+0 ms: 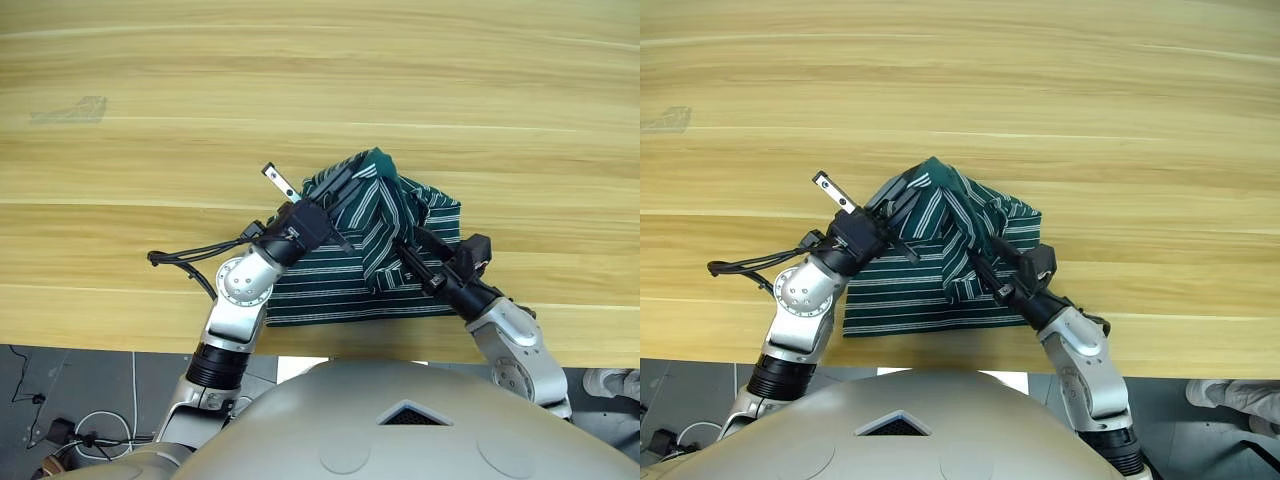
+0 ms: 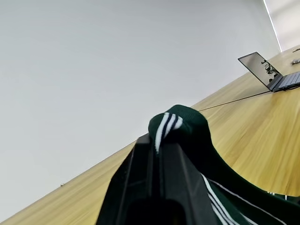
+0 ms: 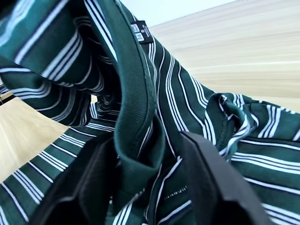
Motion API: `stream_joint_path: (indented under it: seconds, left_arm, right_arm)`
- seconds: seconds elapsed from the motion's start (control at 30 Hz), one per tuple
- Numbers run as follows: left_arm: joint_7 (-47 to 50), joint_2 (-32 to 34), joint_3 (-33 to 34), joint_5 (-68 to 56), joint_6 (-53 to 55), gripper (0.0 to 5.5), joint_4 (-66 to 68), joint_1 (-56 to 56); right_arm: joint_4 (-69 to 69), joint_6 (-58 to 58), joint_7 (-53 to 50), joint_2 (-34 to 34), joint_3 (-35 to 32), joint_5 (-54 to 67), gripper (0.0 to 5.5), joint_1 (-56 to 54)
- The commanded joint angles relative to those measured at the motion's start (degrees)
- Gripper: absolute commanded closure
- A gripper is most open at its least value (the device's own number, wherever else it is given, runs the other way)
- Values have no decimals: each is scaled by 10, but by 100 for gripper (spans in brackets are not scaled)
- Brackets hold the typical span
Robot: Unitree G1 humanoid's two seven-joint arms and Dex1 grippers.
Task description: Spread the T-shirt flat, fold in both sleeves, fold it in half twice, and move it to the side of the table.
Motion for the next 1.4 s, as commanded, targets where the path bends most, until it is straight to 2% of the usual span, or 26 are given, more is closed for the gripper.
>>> stream_joint_path:
  seconds: [0.03, 0.3, 0.47, 0.57, 0.67, 0.73, 0.83, 0.93, 1.03, 1.17, 1.23, 1.3, 1.4]
  left_arm:
    - [6, -1, 0, 1, -1, 550, -15, 2]
    - [14, -7, 8, -14, -1, 550, -25, -3]
    - [25, -5, 18, 3, 1, 550, -14, -11]
    - [46, 13, 49, 49, 15, 550, 30, -45]
    - [77, 44, 105, 85, 46, 550, 66, -88]
    - [74, 82, 142, 99, 81, 550, 61, -110]
    - [11, 148, 151, 95, 126, 550, 19, -130]
    - [-82, 230, 147, 95, 176, 550, -28, -175]
    - [-152, 280, 136, 93, 215, 550, -29, -265]
    - [-177, 279, 75, 163, 192, 550, 158, -491]
    - [-110, 249, 35, 234, 163, 550, 335, -642]
    - [12, 207, -1, 303, 159, 550, 527, -794]
    - [165, 171, -24, 351, 177, 550, 682, -946]
  right_arm:
    - [14, 14, -7, -2, 5, -16, 397, -3]
    - [27, 19, -1, 0, 8, -21, 543, -6]
    - [19, 2, 10, -1, 6, -16, 547, -16]
    - [-10, -12, 18, 5, -19, 7, 547, -63]
    - [-8, -17, 22, -9, -67, 16, 547, -161]
    - [-2, -5, 33, -42, -106, 18, 547, -234]
    - [7, 2, 60, -106, -140, -1, 547, -312]
    - [34, -2, 89, -161, -144, -37, 547, -391]
    - [86, -18, 128, -194, -122, -72, 547, -465]
    - [335, -84, 143, -182, -83, -153, 547, -689]
    - [526, -153, 87, -152, -63, -214, 547, -832]
    - [700, -209, -8, -129, -47, -274, 547, -960]
    - [828, -244, -133, -121, -36, -324, 547, -1085]
